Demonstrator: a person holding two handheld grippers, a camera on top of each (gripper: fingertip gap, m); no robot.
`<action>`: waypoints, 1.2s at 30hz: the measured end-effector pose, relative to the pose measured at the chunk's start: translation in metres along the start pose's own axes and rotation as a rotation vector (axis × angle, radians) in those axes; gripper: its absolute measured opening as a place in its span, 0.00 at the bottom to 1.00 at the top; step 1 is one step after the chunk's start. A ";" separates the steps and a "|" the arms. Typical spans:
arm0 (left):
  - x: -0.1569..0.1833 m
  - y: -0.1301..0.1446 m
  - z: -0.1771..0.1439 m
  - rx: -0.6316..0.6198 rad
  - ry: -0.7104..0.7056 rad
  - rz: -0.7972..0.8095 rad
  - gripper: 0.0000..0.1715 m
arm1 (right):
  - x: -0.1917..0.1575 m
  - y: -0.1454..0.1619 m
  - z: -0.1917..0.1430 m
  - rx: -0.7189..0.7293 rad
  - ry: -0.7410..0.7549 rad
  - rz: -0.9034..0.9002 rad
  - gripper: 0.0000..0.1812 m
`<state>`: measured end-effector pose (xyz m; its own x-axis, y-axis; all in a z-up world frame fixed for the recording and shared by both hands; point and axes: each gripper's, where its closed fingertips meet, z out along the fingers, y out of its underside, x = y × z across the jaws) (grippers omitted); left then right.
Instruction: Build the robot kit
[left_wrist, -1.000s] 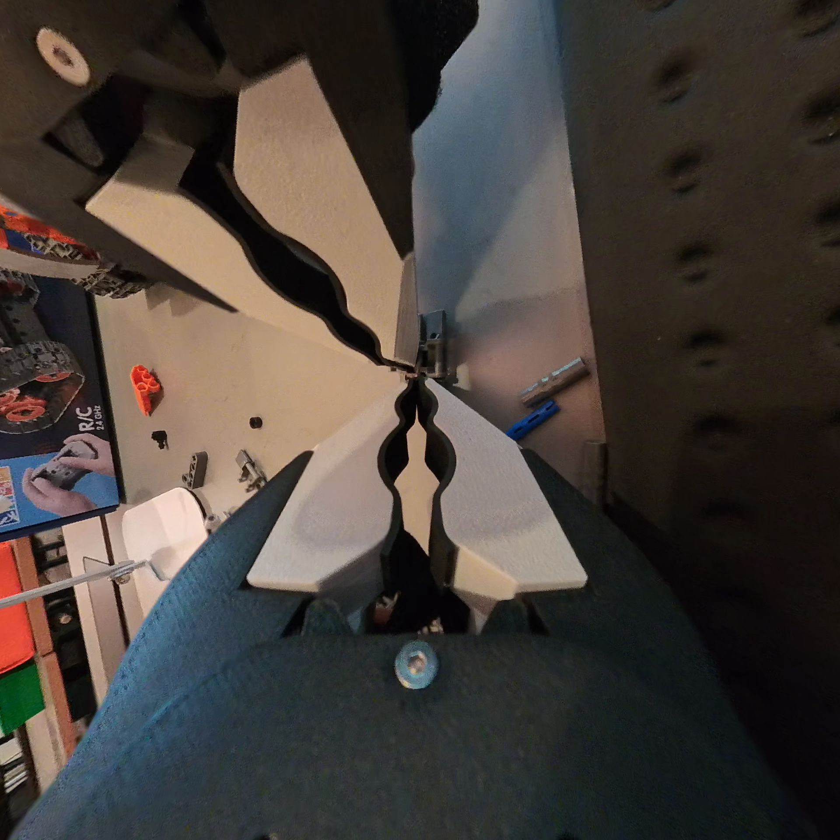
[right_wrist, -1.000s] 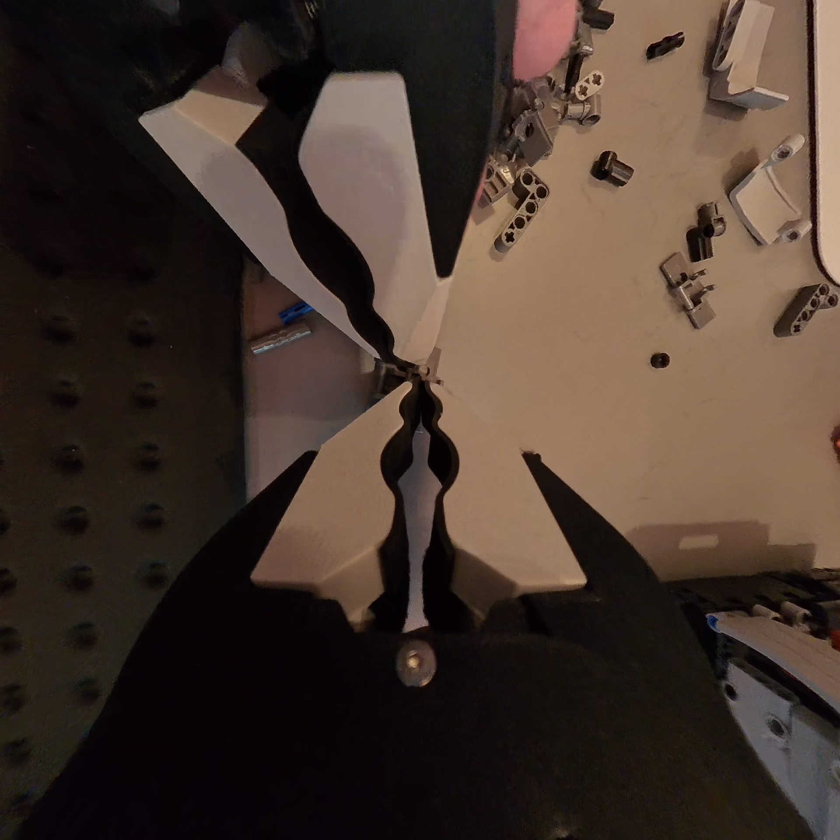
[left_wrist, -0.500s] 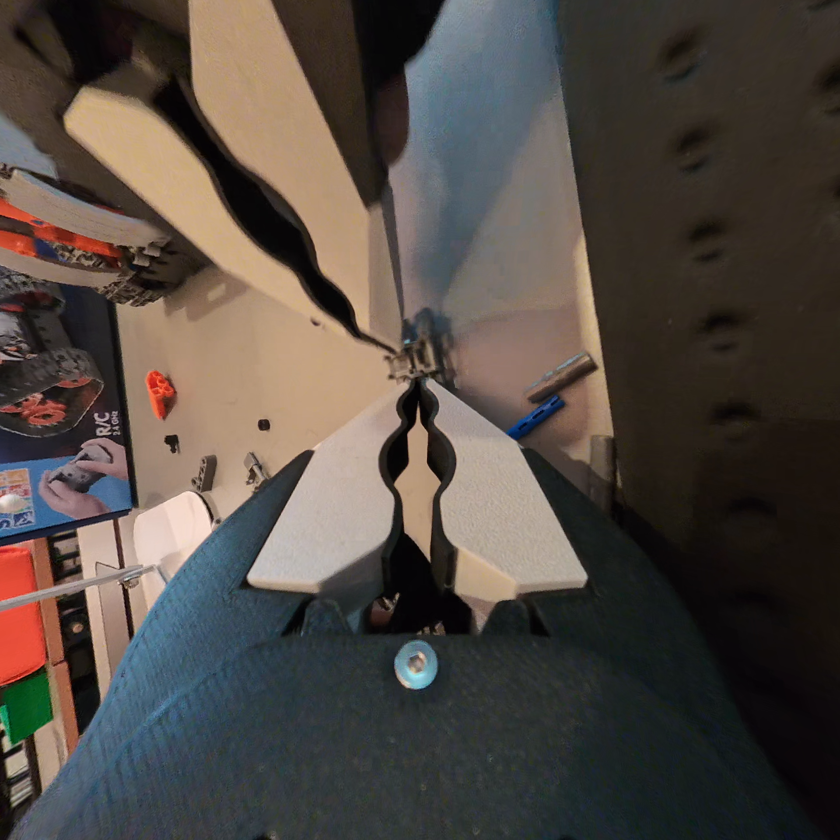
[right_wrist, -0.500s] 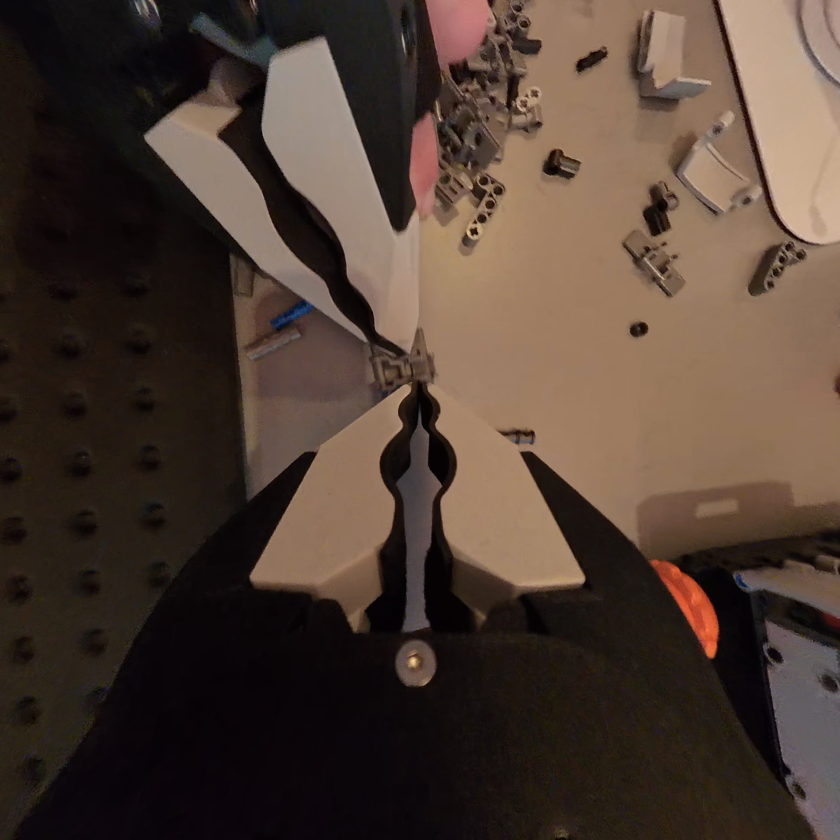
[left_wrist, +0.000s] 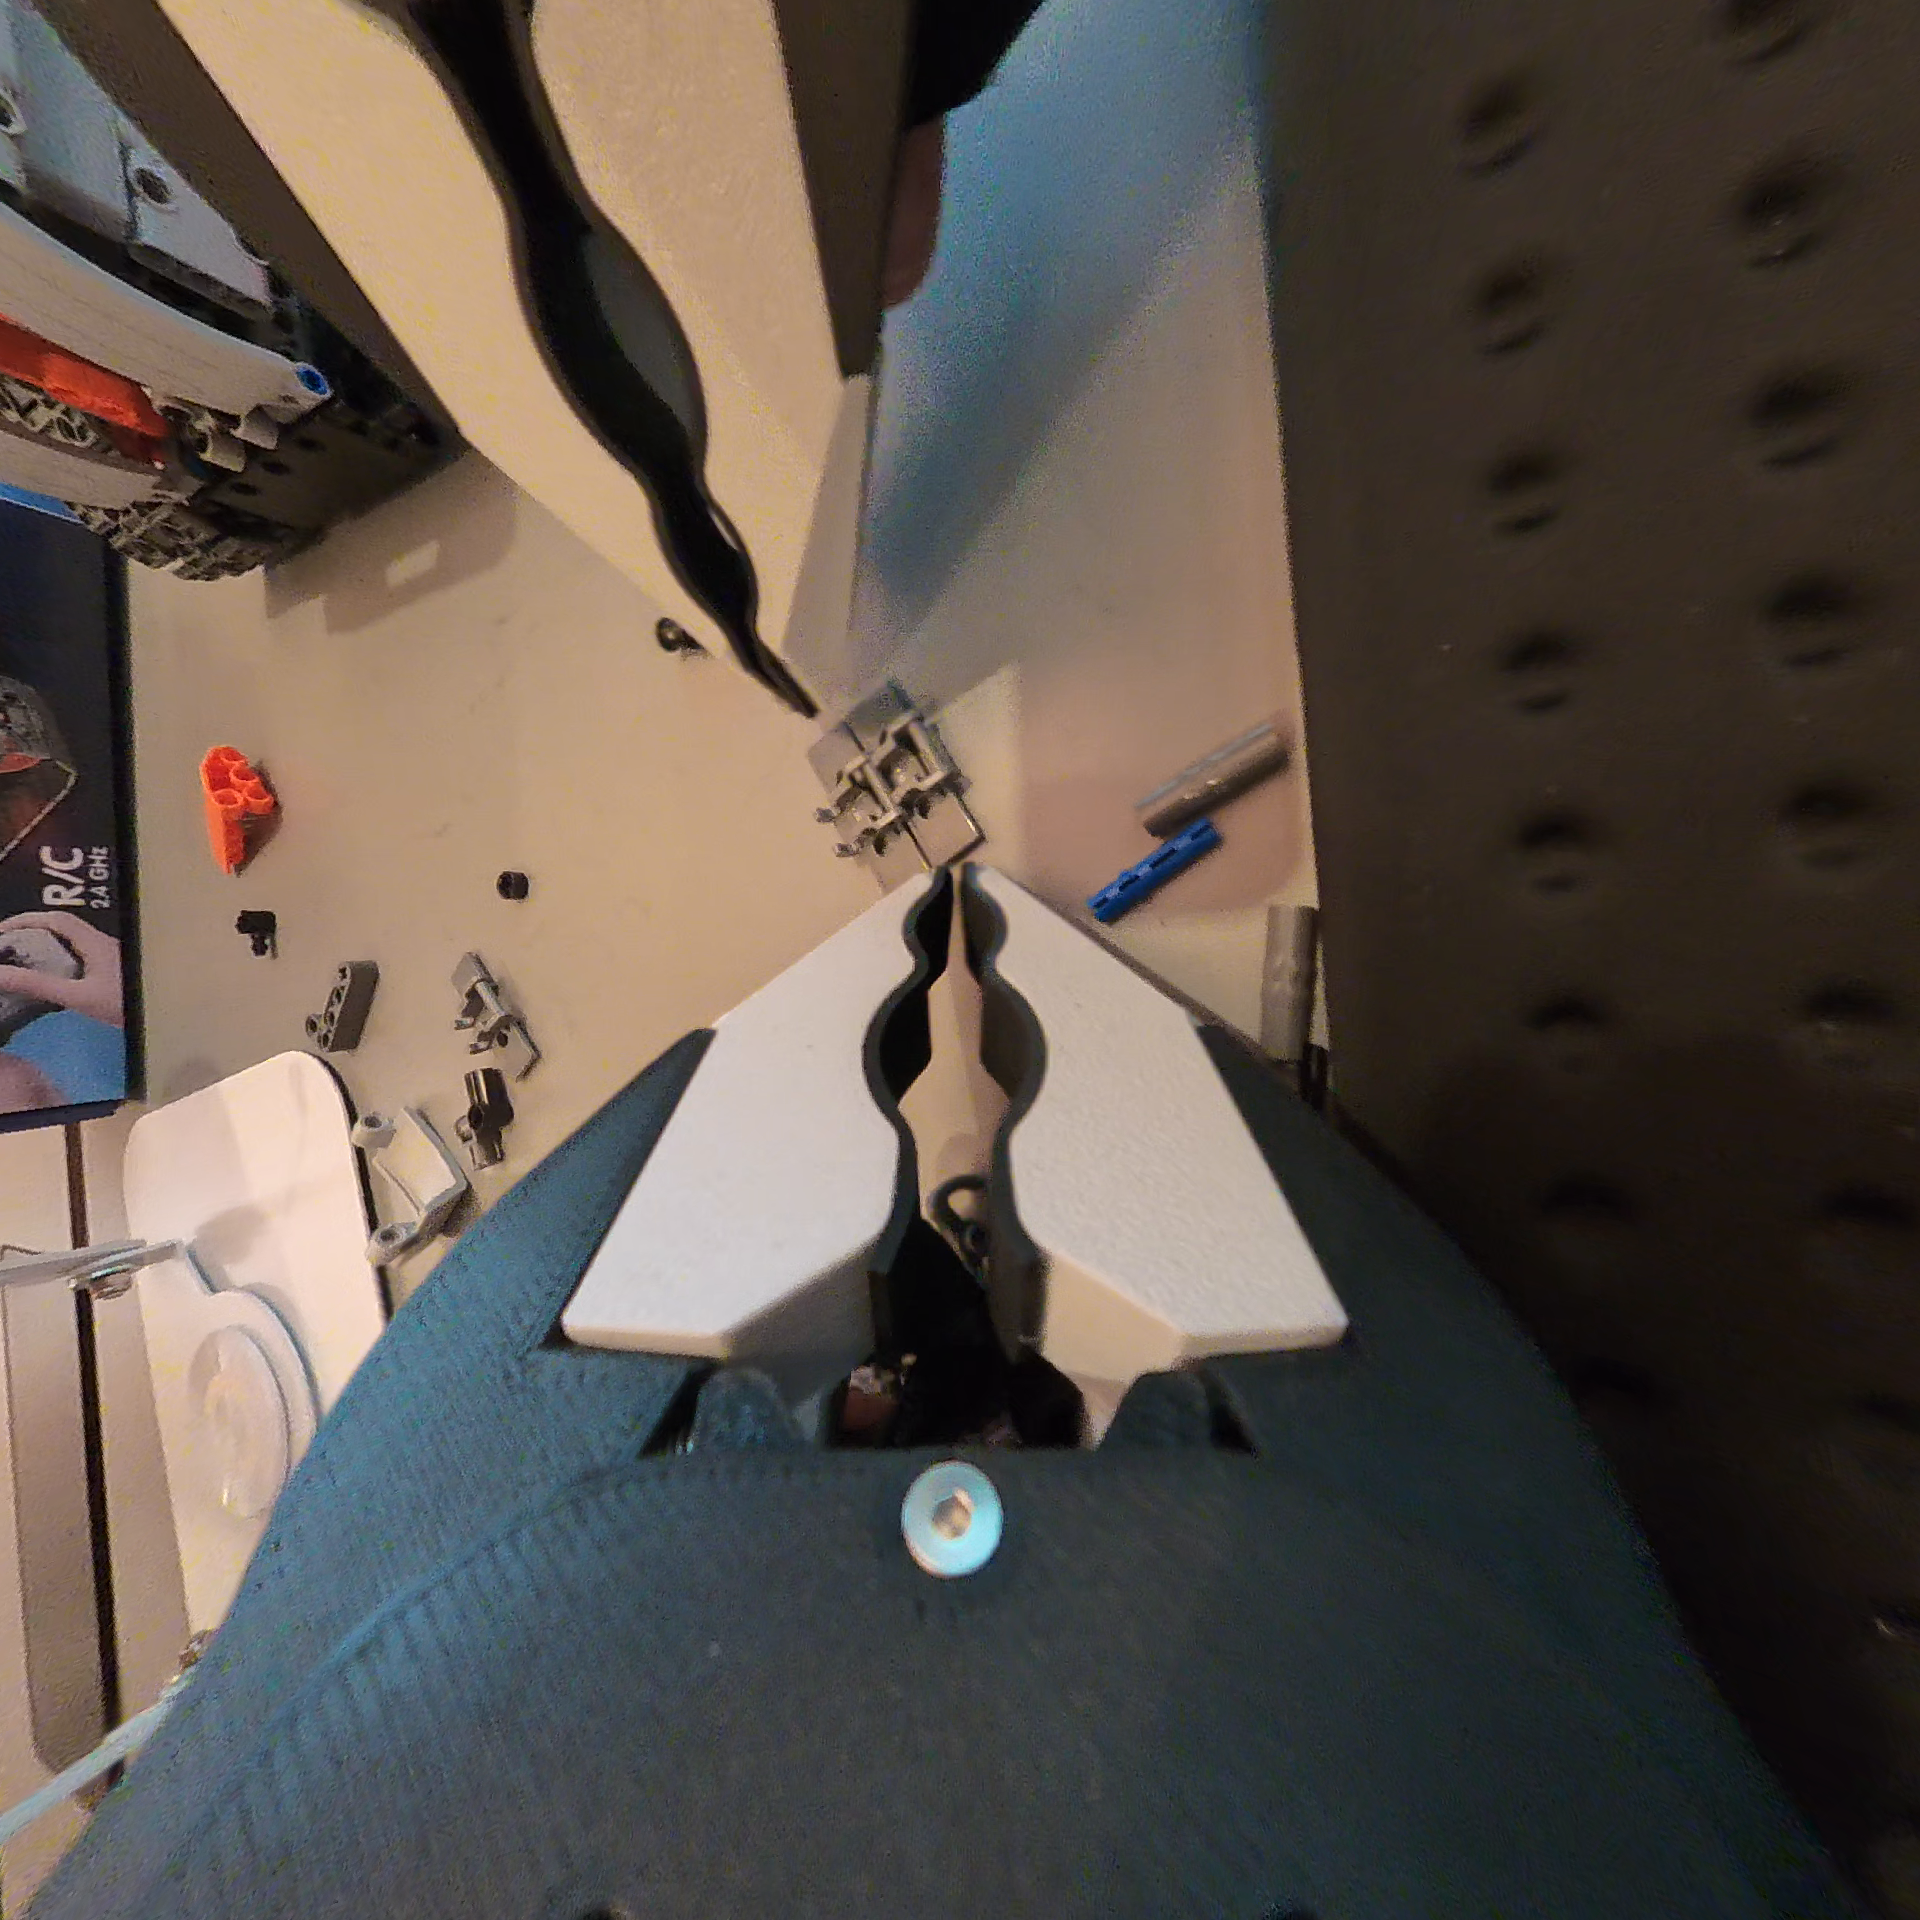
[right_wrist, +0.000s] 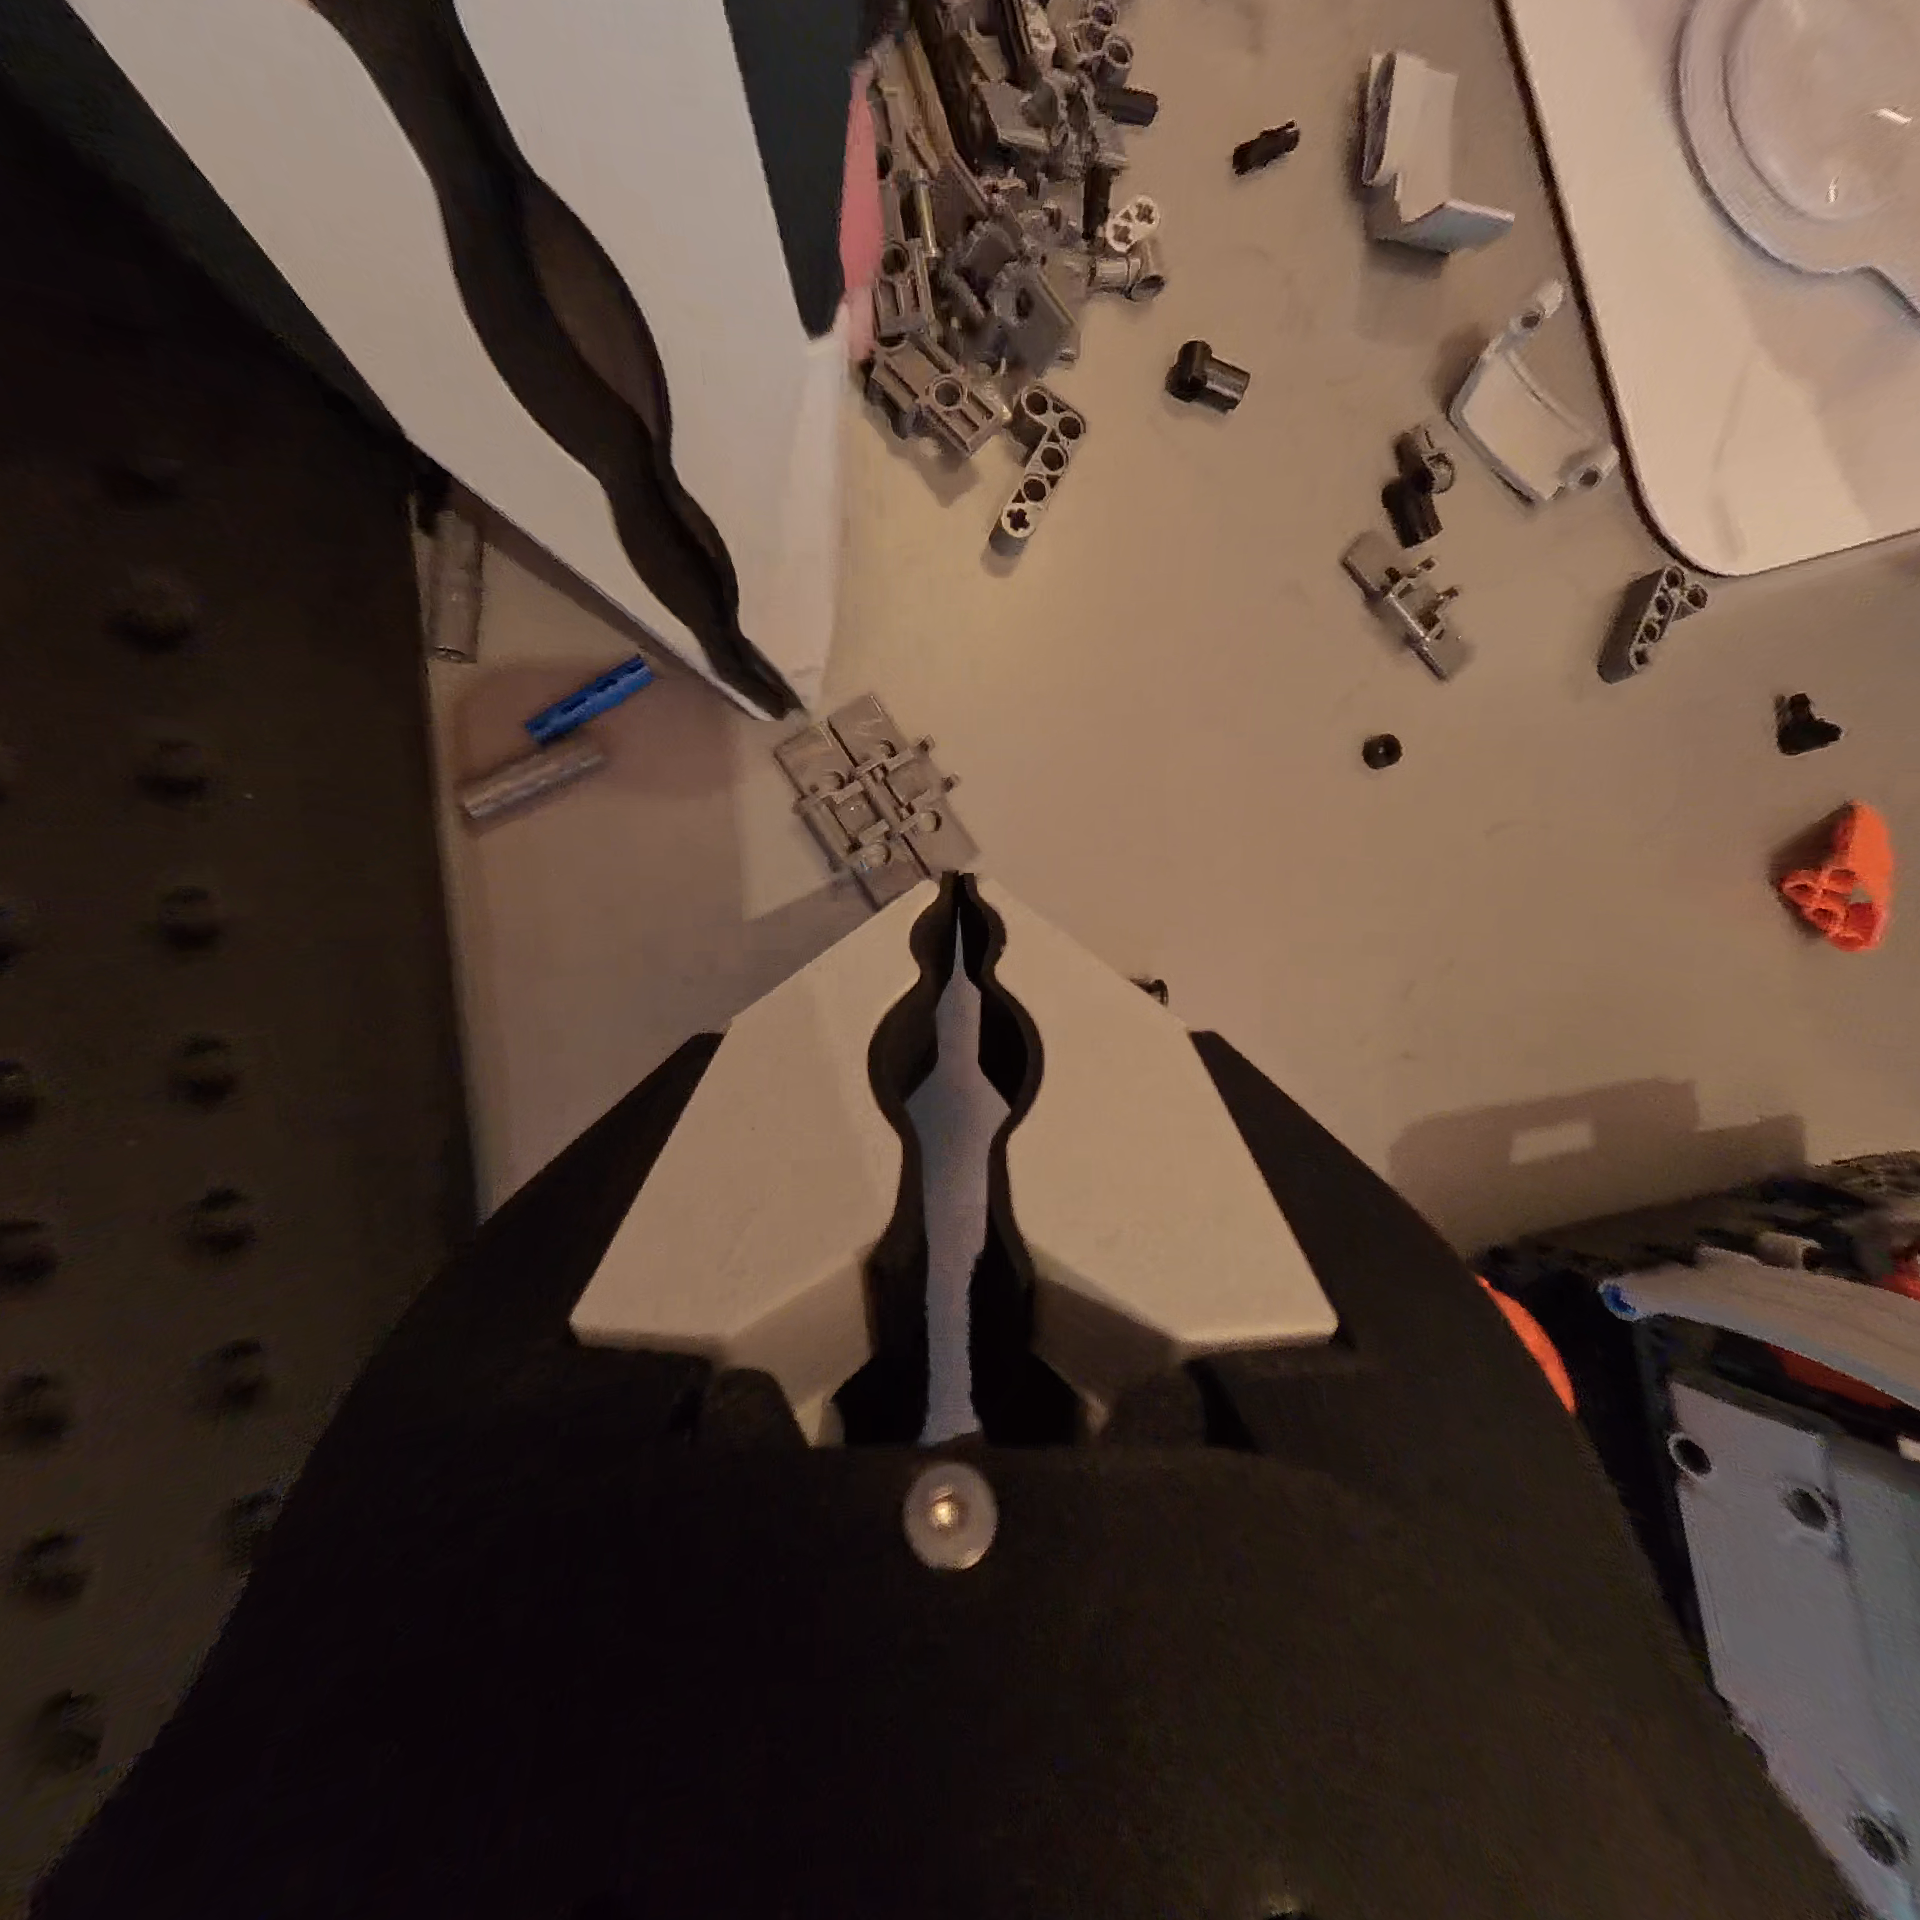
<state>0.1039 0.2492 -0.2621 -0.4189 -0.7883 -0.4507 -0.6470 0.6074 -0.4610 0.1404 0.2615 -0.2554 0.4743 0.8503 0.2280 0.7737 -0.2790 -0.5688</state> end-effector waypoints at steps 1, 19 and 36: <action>-0.001 0.000 -0.005 0.013 0.000 -0.012 0.02 | 0.000 0.000 -0.002 0.006 -0.006 0.011 0.00; -0.025 0.083 -0.056 -0.178 -0.073 -0.242 0.11 | -0.010 -0.012 -0.004 0.094 -0.067 0.042 0.01; -0.028 0.069 -0.053 -0.095 -0.135 -0.212 0.00 | 0.004 -0.011 -0.023 0.187 -0.047 0.103 0.00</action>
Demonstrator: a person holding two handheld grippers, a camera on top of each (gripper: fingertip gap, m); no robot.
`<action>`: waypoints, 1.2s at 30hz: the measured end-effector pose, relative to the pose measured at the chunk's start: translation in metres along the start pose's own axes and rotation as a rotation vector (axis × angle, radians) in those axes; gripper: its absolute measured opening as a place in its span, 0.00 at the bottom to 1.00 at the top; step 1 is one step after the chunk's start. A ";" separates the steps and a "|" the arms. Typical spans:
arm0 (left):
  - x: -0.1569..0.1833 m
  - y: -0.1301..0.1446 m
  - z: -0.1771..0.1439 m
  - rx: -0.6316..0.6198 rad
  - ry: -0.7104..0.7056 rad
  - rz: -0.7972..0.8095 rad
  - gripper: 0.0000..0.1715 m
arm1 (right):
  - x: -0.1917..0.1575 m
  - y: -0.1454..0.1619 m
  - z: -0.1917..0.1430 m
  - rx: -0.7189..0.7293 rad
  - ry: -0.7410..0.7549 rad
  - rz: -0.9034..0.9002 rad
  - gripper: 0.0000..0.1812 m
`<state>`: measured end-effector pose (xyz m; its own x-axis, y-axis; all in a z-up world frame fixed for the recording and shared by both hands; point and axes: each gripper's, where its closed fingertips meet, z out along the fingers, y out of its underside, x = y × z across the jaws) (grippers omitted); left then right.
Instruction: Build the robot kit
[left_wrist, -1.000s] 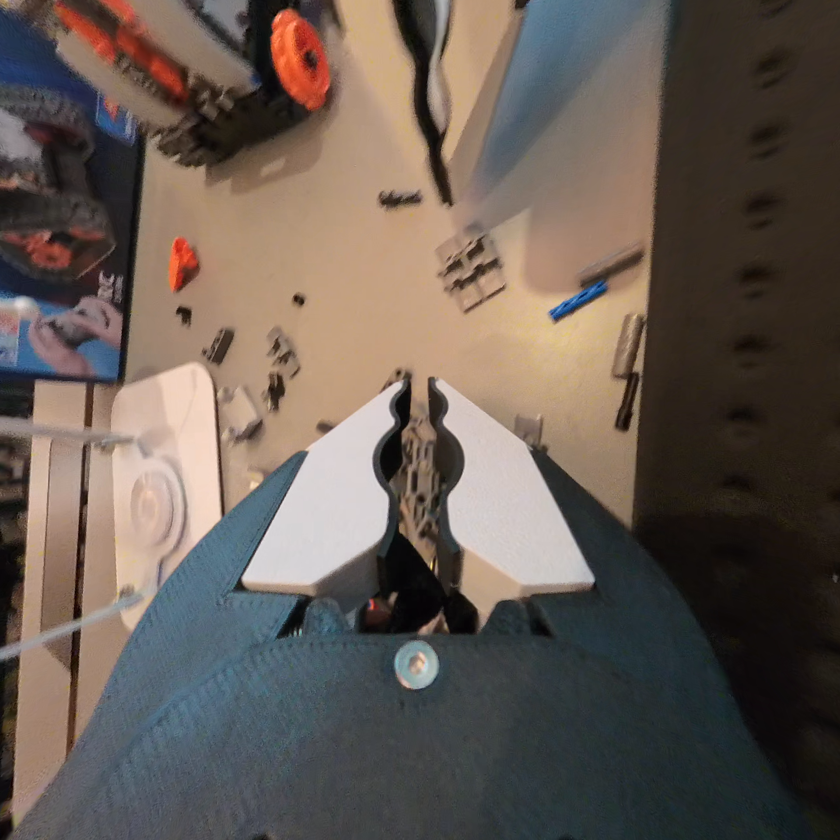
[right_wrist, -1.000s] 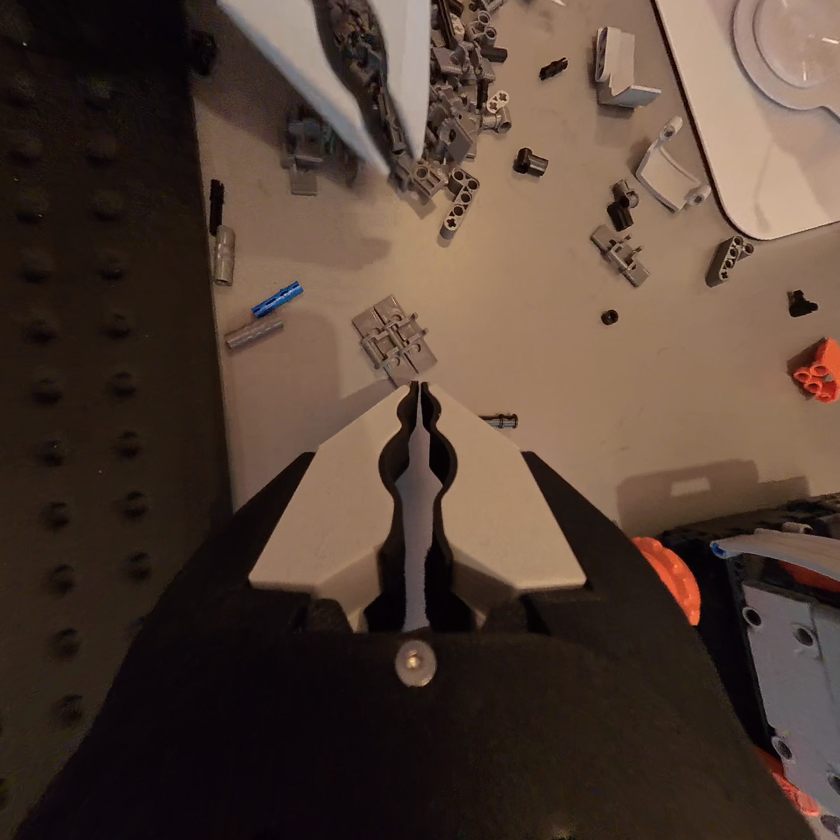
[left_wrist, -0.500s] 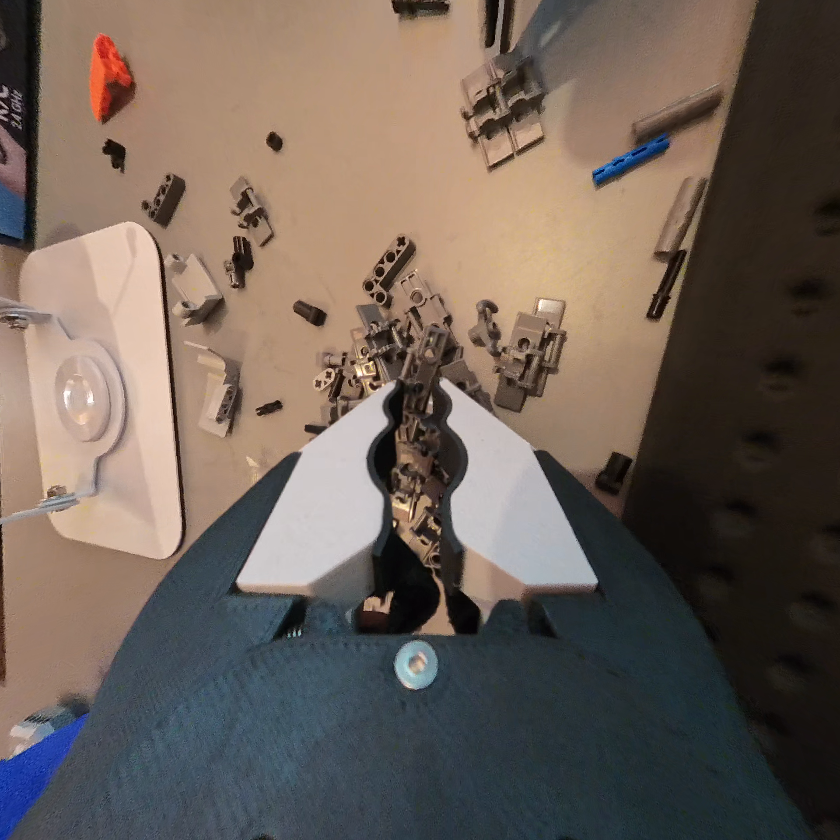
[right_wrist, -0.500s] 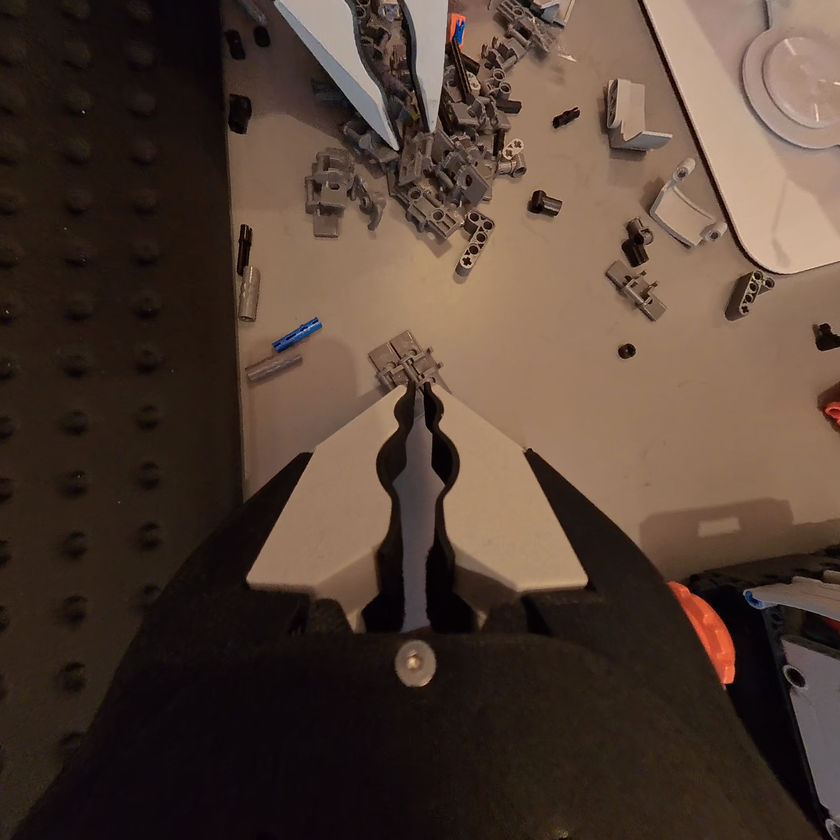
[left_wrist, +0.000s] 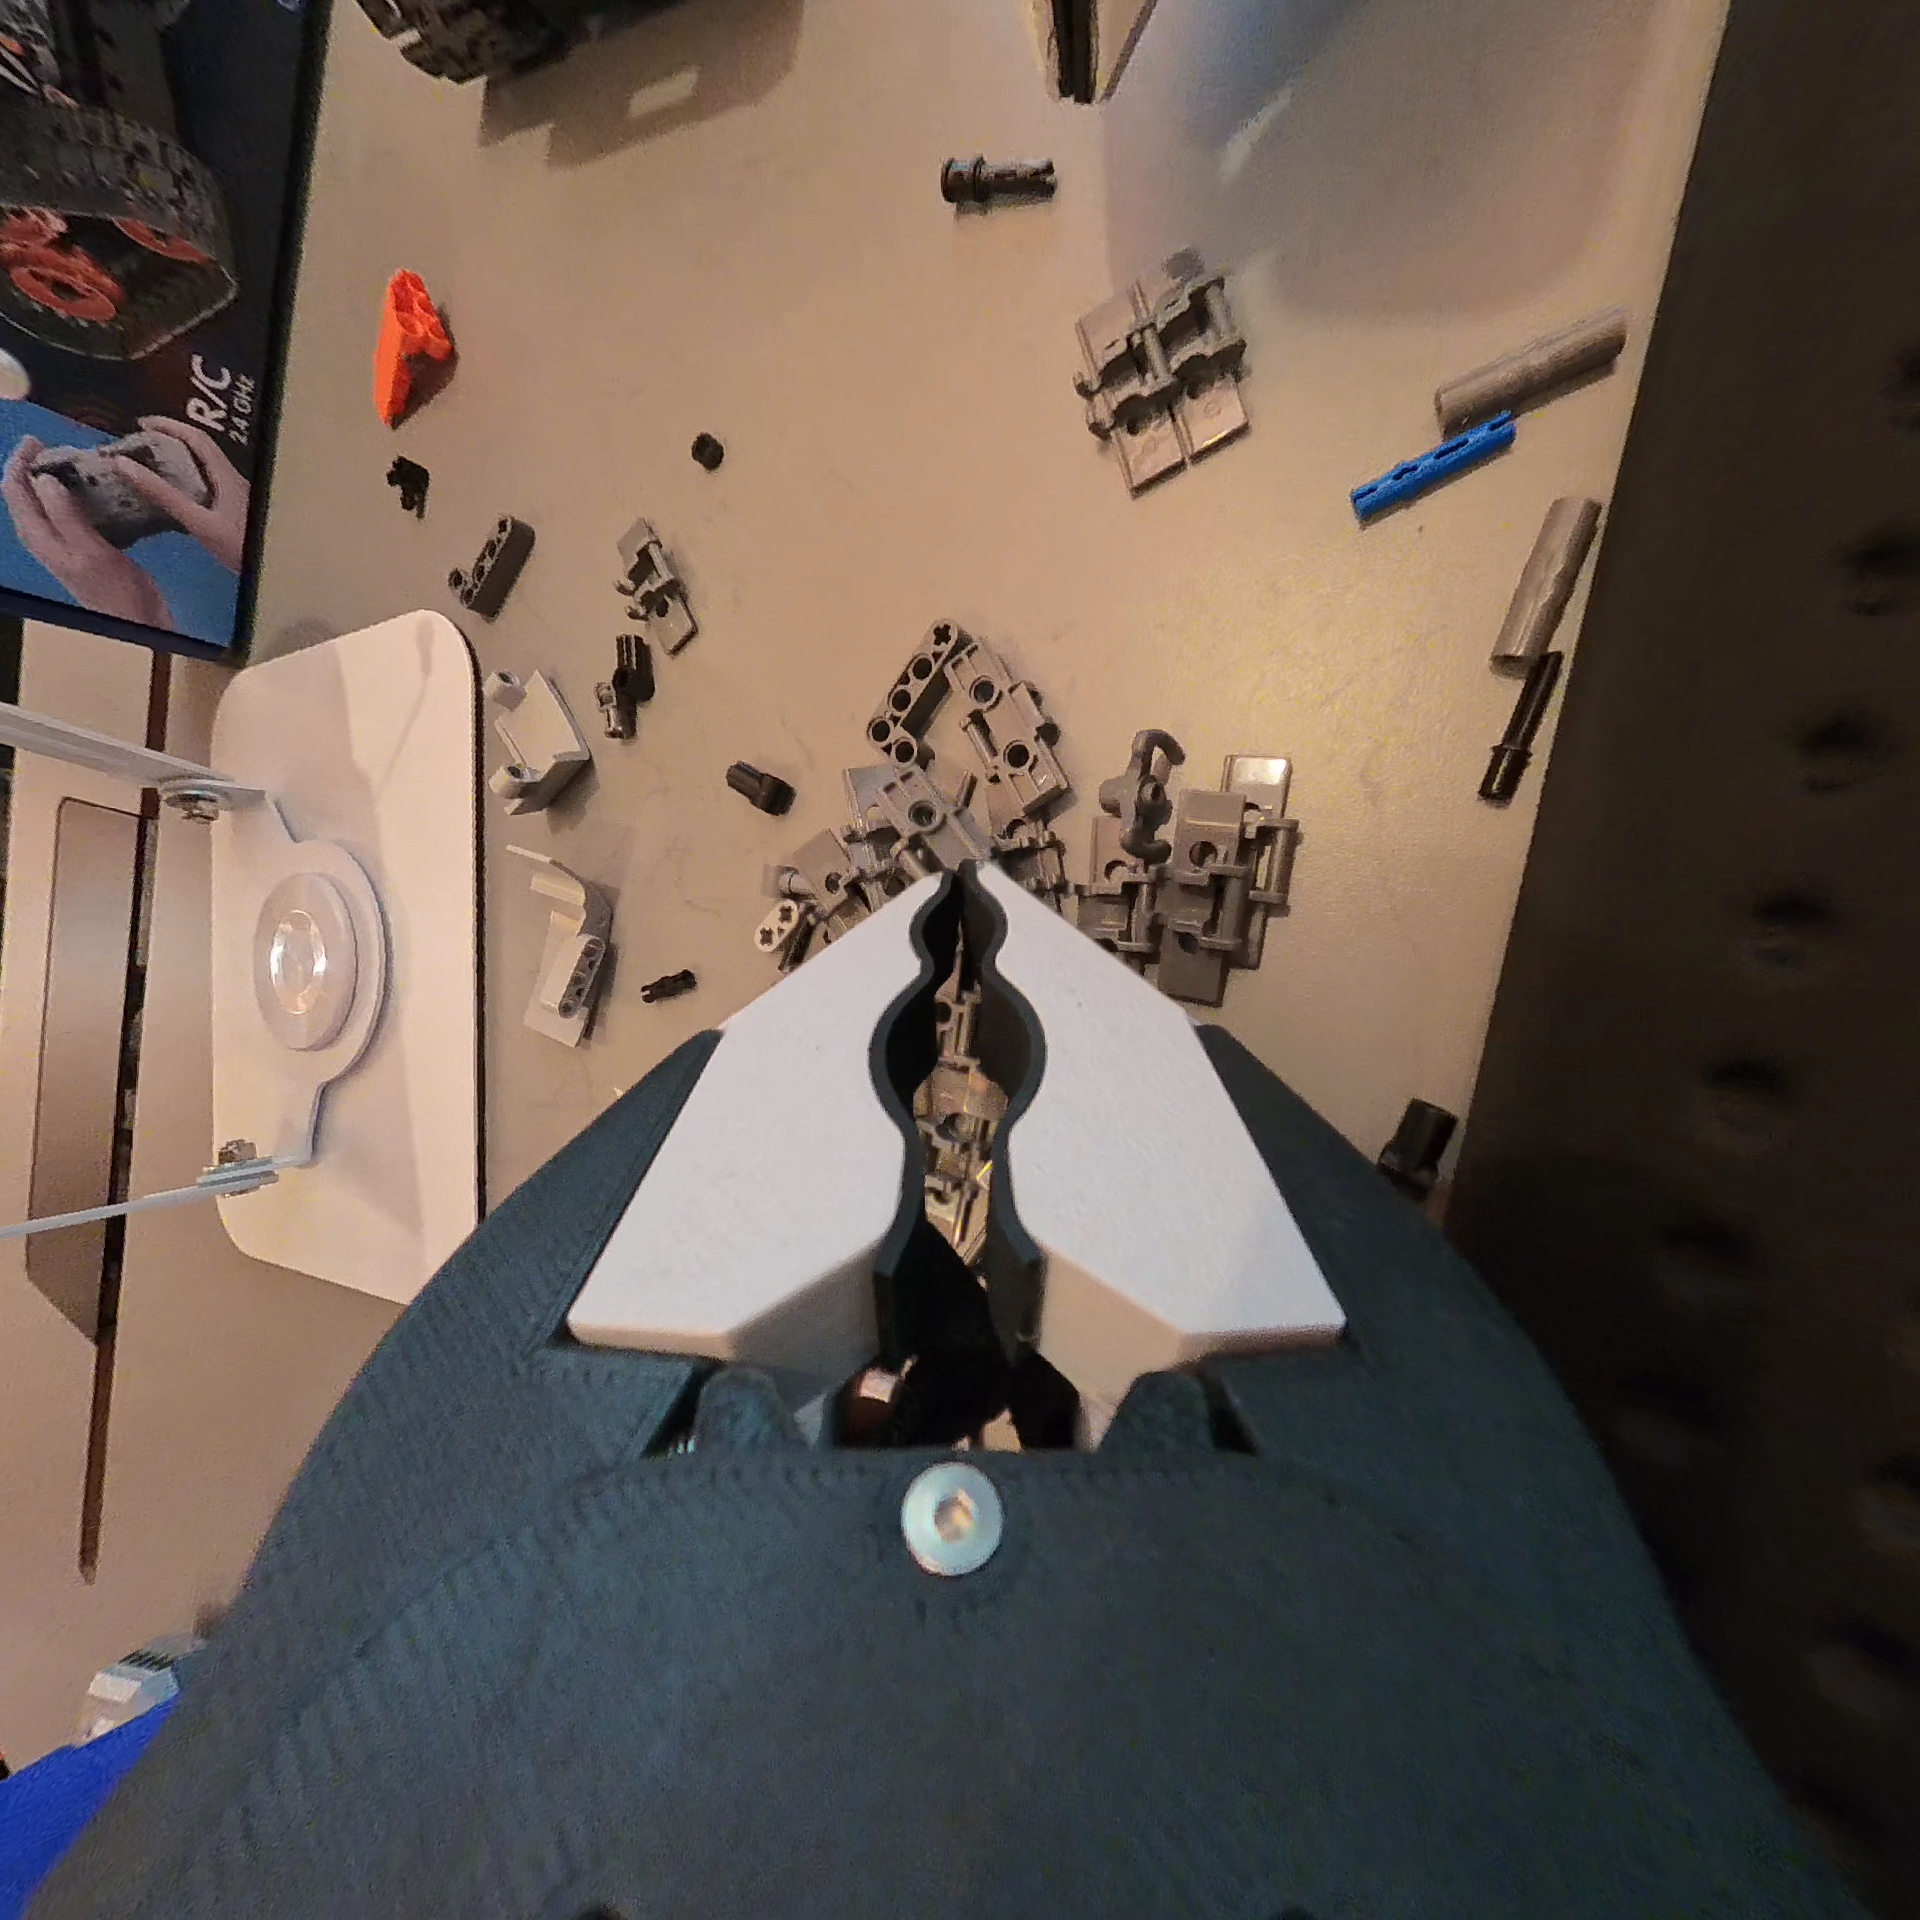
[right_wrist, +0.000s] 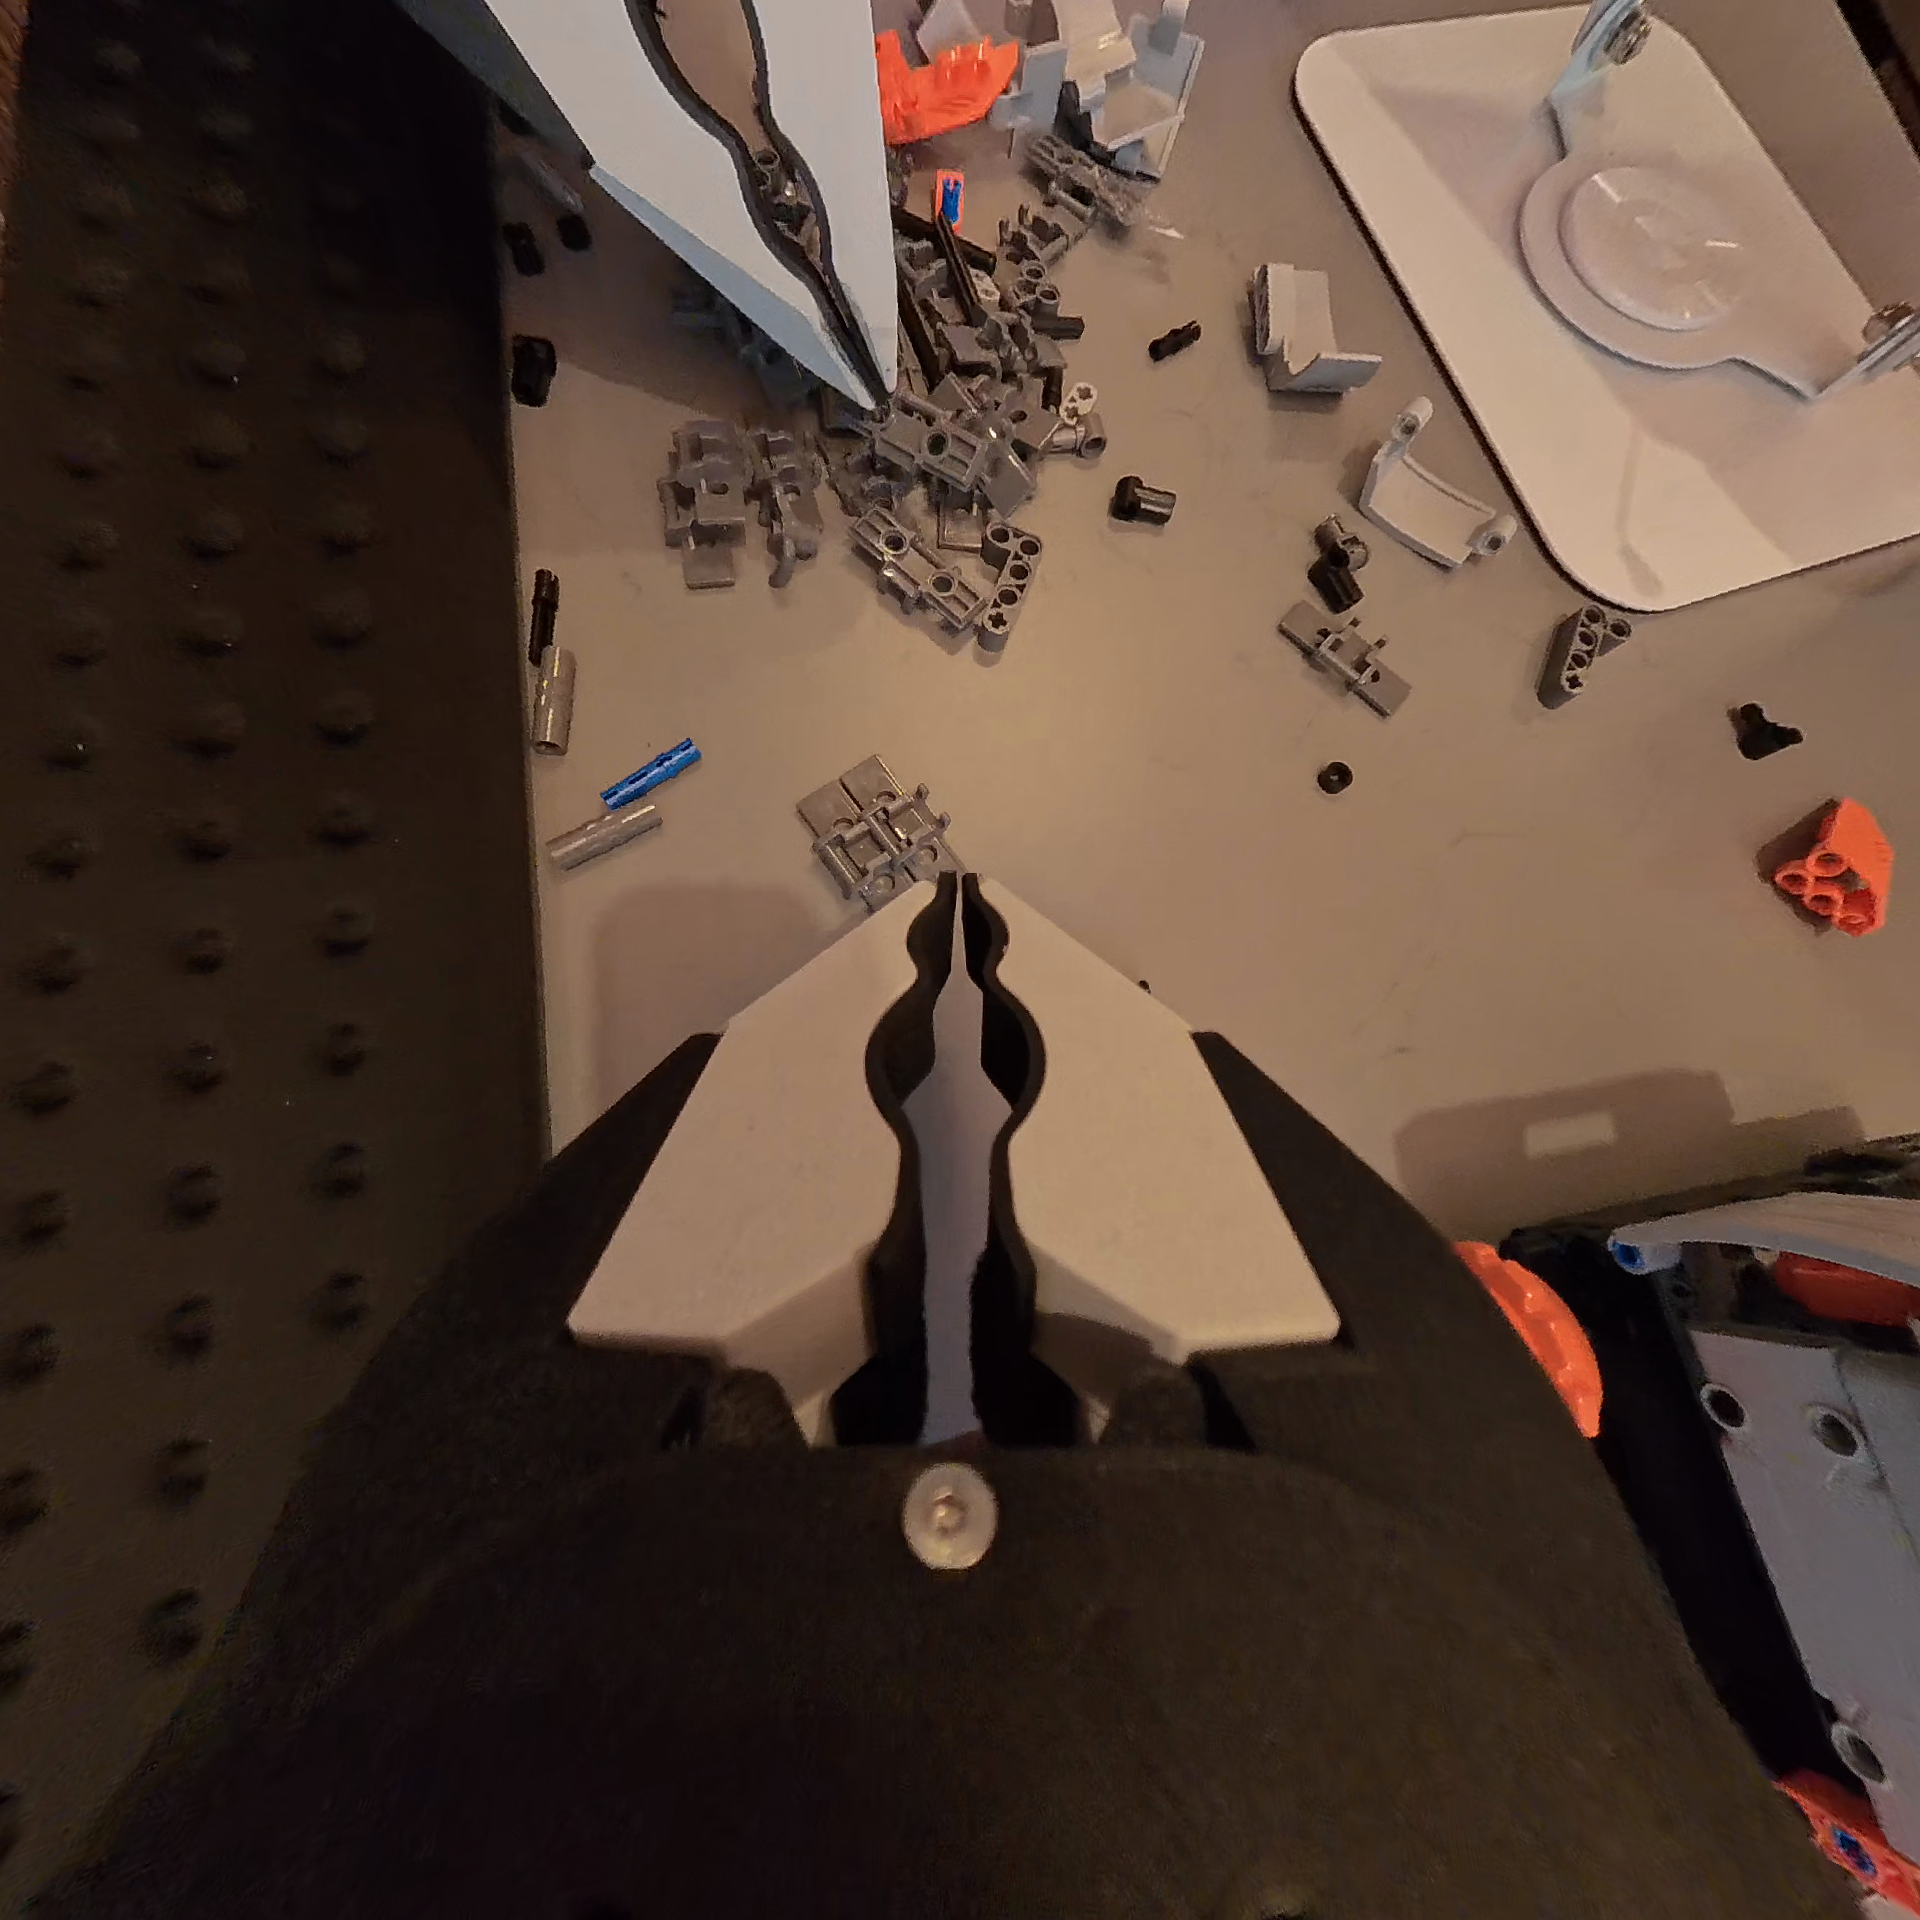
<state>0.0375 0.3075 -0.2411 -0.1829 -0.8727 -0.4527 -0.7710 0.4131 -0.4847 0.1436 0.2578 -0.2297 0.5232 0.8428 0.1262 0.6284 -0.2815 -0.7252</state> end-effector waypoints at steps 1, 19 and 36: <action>0.000 -0.003 -0.001 0.012 -0.001 -0.002 0.00 | -0.001 -0.001 0.000 0.005 0.000 -0.003 0.00; -0.001 -0.015 -0.001 0.009 0.095 0.025 0.07 | -0.011 -0.013 0.013 0.021 -0.019 -0.070 0.05; 0.021 -0.025 0.028 0.019 0.191 0.031 0.11 | -0.015 -0.028 0.067 -0.117 -0.052 -0.105 0.14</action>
